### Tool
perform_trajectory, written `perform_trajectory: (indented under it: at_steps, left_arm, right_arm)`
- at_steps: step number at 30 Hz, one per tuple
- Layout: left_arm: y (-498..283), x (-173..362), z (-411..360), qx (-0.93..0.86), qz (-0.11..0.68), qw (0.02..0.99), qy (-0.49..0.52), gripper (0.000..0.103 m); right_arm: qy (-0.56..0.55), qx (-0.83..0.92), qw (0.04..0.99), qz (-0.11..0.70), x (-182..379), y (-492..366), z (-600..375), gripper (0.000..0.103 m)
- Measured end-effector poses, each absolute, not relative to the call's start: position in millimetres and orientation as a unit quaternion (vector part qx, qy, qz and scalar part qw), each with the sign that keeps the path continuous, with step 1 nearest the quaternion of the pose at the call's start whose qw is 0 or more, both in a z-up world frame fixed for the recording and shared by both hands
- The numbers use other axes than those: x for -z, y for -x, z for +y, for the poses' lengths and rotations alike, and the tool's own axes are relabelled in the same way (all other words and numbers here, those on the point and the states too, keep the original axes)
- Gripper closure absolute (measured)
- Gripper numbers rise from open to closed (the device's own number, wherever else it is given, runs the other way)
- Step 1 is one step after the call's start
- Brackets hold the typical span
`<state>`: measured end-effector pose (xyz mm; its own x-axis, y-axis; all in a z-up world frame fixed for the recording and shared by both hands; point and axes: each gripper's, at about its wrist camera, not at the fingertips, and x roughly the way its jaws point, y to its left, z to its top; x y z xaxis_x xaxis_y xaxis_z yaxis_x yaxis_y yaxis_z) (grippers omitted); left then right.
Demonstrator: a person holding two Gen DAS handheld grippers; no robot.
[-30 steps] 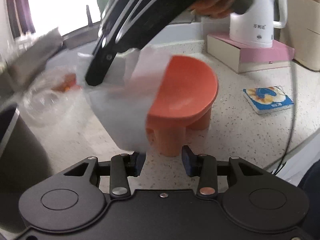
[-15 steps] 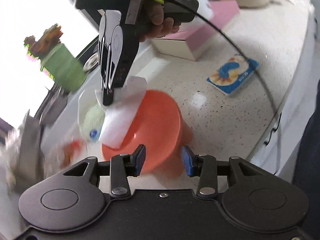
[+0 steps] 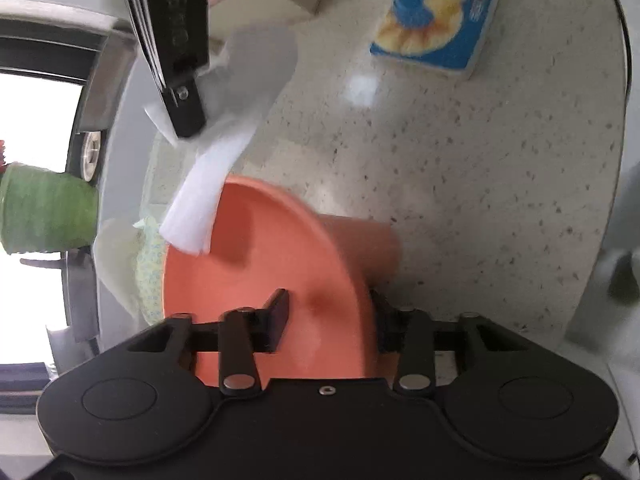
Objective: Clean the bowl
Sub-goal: 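Grasp the orange bowl by its foot with the left gripper and tilt it, then raise the tilted bowl with the left gripper while the right gripper brings the tissue to its foot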
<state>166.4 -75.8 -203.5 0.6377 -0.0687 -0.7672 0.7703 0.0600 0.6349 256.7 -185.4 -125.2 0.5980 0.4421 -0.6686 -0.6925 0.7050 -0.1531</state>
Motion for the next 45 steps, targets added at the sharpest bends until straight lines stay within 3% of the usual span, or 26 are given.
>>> perform_trajectory:
  at_steps: [1,5,6,9,12,20,29,36,45]
  left_arm:
    - [-168,201,-73,0.321,0.286,0.677,-0.597,0.081]
    - [-204,148,-12,0.339,0.318,0.835,-0.296,0.091]
    - [-204,145,-8,0.34,0.317,0.84,-0.278,0.092]
    - [-223,135,46,0.325,0.334,0.884,-0.043,0.093]
    - [-226,140,75,0.278,0.344,0.896,0.04,0.092]
    - [-201,154,76,0.246,0.355,0.901,0.032,0.092]
    - [-165,148,81,0.231,0.342,0.91,0.029,0.094]
    - [-155,129,88,0.246,0.318,0.914,0.046,0.094]
    - [-141,75,108,0.309,0.273,0.908,0.075,0.093]
  right_arm:
    - [0.199,-0.324,0.873,0.306,125,-255,-188,0.1]
    - [0.195,-0.323,0.878,0.295,122,-243,-194,0.1]
    - [0.195,-0.324,0.878,0.292,121,-241,-194,0.1]
    - [0.192,-0.332,0.879,0.283,114,-237,-192,0.1]
    - [0.199,-0.347,0.876,0.27,105,-238,-183,0.1]
    - [0.23,-0.413,0.851,0.227,83,-238,-141,0.1]
    - [0.277,-0.562,0.761,0.17,63,-213,-72,0.101]
    - [0.271,-0.555,0.763,0.192,80,-259,-54,0.1]
    - [0.204,-0.541,0.785,0.222,76,-294,-98,0.101]
